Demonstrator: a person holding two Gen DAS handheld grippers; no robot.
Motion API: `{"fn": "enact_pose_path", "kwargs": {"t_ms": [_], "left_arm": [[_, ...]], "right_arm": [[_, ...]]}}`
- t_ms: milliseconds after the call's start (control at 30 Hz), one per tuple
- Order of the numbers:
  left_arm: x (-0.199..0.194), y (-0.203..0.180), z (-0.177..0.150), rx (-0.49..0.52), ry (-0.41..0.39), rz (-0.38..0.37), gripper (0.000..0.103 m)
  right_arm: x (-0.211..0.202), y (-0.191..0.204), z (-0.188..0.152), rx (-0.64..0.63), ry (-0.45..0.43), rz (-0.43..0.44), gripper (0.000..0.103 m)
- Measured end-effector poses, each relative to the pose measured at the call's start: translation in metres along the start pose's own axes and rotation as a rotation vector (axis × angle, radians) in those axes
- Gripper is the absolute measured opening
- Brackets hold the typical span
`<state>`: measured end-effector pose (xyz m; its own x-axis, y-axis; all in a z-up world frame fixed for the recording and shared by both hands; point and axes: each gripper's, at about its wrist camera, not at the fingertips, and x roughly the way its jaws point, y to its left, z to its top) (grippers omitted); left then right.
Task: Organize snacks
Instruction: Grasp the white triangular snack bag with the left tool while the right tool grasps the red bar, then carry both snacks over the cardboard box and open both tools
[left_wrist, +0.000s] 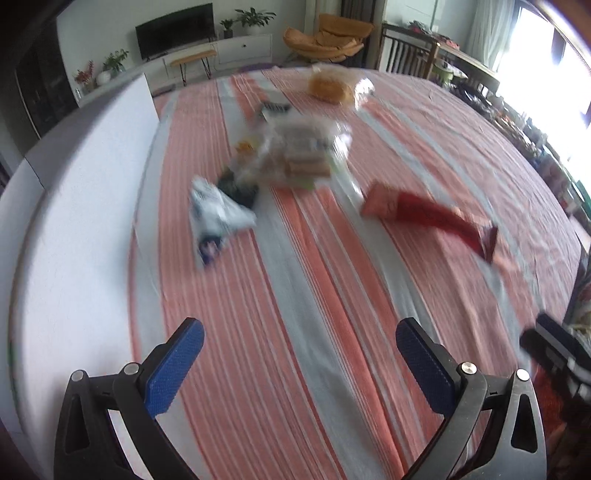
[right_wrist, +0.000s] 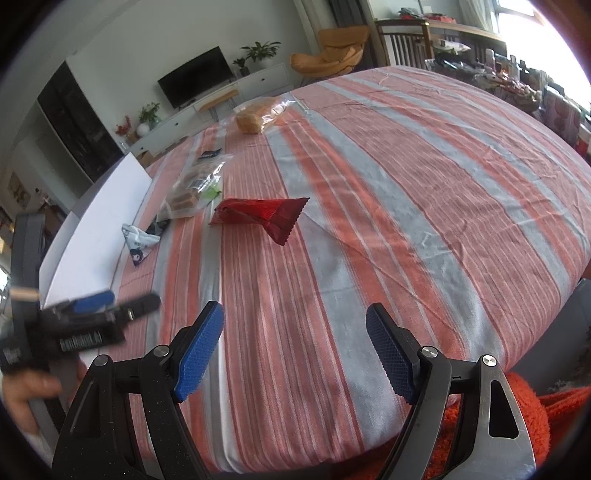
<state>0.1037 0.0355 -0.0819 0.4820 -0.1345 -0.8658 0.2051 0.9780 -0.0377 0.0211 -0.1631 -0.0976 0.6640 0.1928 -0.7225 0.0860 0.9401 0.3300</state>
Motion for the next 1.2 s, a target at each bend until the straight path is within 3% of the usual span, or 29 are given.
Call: {"fn": "enact_pose_path", "kwargs": {"t_ms": [167, 300, 367, 433, 500, 600, 667, 767, 933, 967, 1067, 1200], "left_arm": [[0.014, 0.022, 0.038, -0.076, -0.059, 0.116, 0.103], [0.046, 0.03, 0.055, -0.075, -0.052, 0.214, 0.102], [0.056, 0.034, 0.055, -0.075, -0.038, 0.215, 0.101], [0.061, 0.037, 0.052, -0.084, -0.024, 0.196, 0.081], [0.06, 0.04, 0.044, -0.103, -0.045, 0.128, 0.048], [0.056, 0.036, 0.039, -0.073, -0.067, 0.113, 0.046], [0.047, 0.035, 0.036, -0.086, -0.08, 0.053, 0.045], [0.026, 0.029, 0.028, -0.094, -0.107, -0.017, 0.045], [-0.016, 0.025, 0.016, -0.1, -0.12, -0.127, 0.045], [-0.03, 0.024, 0.011, -0.091, -0.126, -0.149, 0.045], [-0.063, 0.025, 0.002, -0.07, -0.154, -0.181, 0.045], [-0.103, 0.046, -0.005, -0.091, -0.205, -0.2, 0.045]], "right_arm": [[-0.002, -0.001, 0.0, 0.006, -0.004, 0.015, 0.082], [-0.006, -0.004, -0.001, 0.013, -0.012, 0.037, 0.082], [-0.012, -0.006, 0.001, 0.021, -0.024, 0.07, 0.082], [-0.016, -0.007, 0.007, 0.019, -0.007, 0.125, 0.082], [-0.017, -0.002, 0.023, -0.045, 0.046, 0.158, 0.082], [-0.006, 0.01, 0.051, -0.199, 0.126, 0.105, 0.082], [0.008, 0.023, 0.07, -0.318, 0.166, 0.046, 0.082], [0.037, 0.045, 0.094, -0.455, 0.202, 0.053, 0.082], [0.118, 0.066, 0.118, -0.475, 0.39, 0.058, 0.079], [0.129, 0.07, 0.119, -0.483, 0.41, 0.048, 0.077], [0.141, 0.074, 0.117, -0.505, 0.461, -0.002, 0.017], [0.123, 0.064, 0.118, -0.441, 0.44, 0.006, 0.015]]}}
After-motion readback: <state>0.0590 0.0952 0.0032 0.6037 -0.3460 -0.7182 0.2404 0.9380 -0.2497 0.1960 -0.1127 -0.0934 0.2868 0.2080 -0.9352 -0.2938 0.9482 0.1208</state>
